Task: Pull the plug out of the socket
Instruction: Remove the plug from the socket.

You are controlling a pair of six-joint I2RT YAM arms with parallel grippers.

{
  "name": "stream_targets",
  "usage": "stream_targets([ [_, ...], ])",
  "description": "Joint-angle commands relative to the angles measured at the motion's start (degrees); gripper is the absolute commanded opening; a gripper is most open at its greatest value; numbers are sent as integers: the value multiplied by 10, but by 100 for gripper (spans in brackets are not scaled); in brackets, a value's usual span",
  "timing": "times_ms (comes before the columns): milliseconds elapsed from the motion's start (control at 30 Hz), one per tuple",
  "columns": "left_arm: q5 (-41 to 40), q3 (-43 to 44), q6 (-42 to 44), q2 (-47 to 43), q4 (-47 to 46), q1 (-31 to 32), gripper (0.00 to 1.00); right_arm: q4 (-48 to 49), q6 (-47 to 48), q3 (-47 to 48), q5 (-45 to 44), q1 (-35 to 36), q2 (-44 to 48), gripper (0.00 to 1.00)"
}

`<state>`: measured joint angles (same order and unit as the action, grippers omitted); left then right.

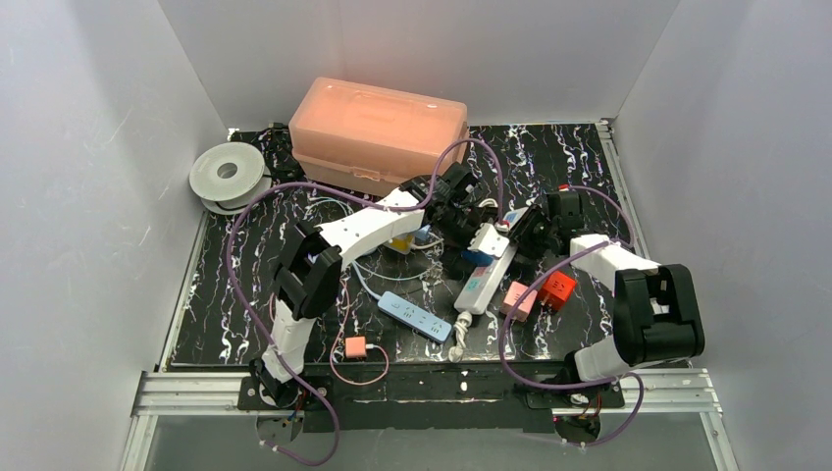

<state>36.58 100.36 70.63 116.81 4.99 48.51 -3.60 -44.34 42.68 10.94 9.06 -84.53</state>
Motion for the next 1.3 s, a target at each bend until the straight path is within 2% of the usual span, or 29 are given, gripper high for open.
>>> stream_targets([
  [0,46,43,37,13,74,3,98,67,10,-21,-14,20,59,2],
  [100,47,38,42,16,49,3,98,73,14,-25,-26,24,83,1],
  [300,41,45,57,18,75,3,98,116,15,-49,-42,39,140,1],
  [533,31,24,54,-2,61,5,98,156,-5,-71,-48,48,179,1],
  [600,6,5,54,-11,32,10,98,166,-18,-74,-45,49,184,1],
  [700,-39,-54,53,-25,-75,22,98,175,-39,-80,-44,50,189,1],
  [767,-56,-77,56,-33,-108,28,98,190,-49,-88,-46,50,196,1],
  [1133,-95,-47,22,-26,-101,36,98,211,-45,-111,-57,50,252,1],
  [1267,-107,-36,25,-25,-87,37,90,208,-42,-117,-59,50,258,1],
])
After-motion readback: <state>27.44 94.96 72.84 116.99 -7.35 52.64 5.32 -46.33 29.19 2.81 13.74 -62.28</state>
